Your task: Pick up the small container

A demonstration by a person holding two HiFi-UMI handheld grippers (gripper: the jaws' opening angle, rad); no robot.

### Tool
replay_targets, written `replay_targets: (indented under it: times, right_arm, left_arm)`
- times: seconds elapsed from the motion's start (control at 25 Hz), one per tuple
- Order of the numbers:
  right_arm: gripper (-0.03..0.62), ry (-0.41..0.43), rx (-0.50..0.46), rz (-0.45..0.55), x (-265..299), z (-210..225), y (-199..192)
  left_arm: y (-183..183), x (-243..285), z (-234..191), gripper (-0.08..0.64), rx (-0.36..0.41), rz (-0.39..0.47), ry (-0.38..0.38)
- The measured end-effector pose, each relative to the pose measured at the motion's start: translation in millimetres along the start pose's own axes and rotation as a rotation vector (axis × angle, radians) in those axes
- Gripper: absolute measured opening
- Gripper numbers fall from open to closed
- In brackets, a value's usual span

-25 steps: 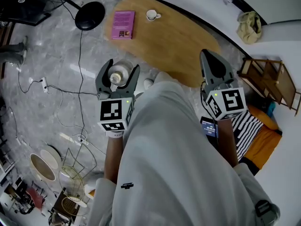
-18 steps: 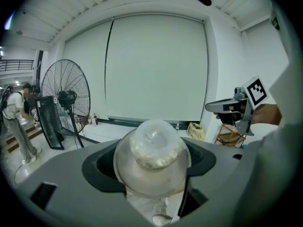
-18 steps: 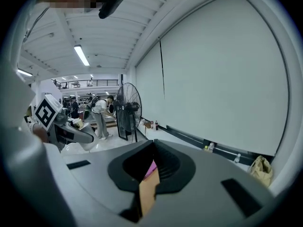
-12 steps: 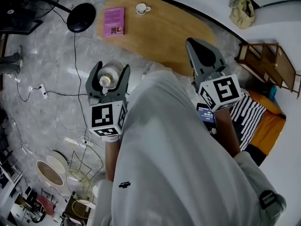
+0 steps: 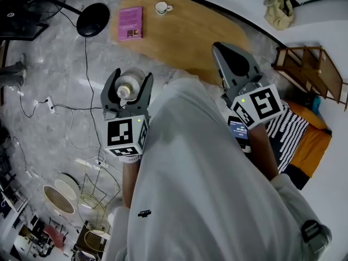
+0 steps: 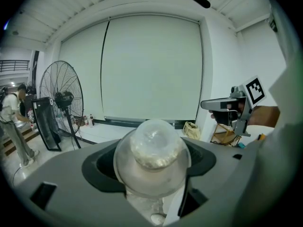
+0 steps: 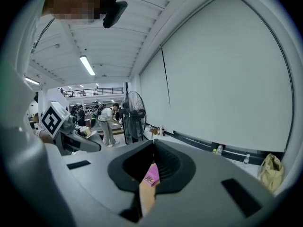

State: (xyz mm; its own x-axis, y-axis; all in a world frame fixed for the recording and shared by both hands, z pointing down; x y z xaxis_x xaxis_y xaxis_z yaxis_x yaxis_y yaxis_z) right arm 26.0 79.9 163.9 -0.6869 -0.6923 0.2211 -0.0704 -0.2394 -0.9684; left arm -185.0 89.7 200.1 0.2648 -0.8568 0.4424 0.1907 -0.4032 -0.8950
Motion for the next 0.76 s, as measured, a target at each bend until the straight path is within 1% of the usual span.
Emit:
replay_targets:
  times: [0.36,0.76]
  right_arm:
    - [0.006,-0.031,-0.017,-0.015,-10.3,0.9,-3.7]
    - [0.006,-0.049,-0.018,-0.027,-16.9,1.7,-11.5]
  left_arm:
    - [-0.1,-4.2,9.1,0.341,0.009,0.005,-0.014]
    - [-8.9,-6.3,17.0,0.341,0.013,-0.015,-0.032]
Point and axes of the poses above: the fingertips, and each gripper's own axes: x forward along the fingers, z to its right, y out of its top, the point moved 2 cm from there along -x, backward along the fingers, and after that the axes turned 12 degrees about y, right-handed, at the moved point
